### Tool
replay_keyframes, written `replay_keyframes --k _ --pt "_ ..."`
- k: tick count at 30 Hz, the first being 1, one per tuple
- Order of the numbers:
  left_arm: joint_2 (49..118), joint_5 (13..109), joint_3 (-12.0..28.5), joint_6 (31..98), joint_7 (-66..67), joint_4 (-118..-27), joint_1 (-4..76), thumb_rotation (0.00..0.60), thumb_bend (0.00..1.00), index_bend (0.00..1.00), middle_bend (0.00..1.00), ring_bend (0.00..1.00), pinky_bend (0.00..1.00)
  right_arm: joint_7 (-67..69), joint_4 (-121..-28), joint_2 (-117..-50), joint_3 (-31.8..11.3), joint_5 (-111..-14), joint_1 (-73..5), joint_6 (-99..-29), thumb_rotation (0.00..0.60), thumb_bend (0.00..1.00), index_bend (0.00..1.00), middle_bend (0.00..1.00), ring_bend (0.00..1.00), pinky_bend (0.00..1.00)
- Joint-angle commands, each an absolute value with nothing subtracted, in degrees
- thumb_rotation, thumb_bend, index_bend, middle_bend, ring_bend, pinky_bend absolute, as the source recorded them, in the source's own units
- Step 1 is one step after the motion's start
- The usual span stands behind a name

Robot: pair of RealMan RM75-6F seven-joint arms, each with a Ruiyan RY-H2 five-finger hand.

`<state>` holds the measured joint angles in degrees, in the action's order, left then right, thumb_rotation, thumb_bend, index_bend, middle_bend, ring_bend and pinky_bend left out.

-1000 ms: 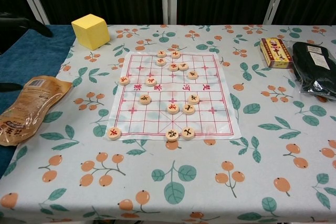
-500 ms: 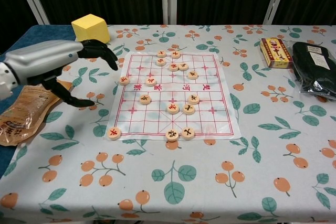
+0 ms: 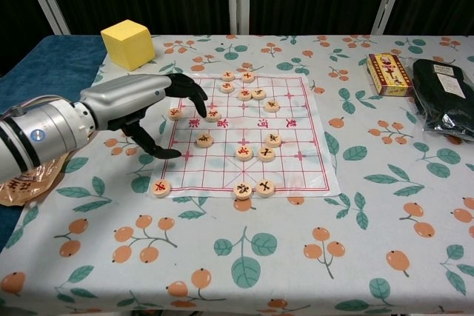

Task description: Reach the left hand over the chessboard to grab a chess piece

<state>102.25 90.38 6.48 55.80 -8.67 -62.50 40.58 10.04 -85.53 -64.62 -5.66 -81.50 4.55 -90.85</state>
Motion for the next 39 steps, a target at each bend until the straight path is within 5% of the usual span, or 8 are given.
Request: replay_keyframes --k 1,39 --pt "103.03 89.74 6.59 55.06 -8.65 -61.4 41.49 0.6 0.22 0.31 0.14 0.0 0.07 10.21 -85.09 -64.8 -5.77 -81.13 4.67 -90.71 0.6 0.21 0.0 0.0 0.0 0.0" --pt "106.72 86.36 5.03 52.09 -7.76 -55.87 46.3 0.6 0.33 0.42 0.13 0.0 0.07 13.42 -81.75 -66.05 -6.77 -77.97 4.92 -87.56 0.6 0.23 0.0 0.0 0.0 0.0"
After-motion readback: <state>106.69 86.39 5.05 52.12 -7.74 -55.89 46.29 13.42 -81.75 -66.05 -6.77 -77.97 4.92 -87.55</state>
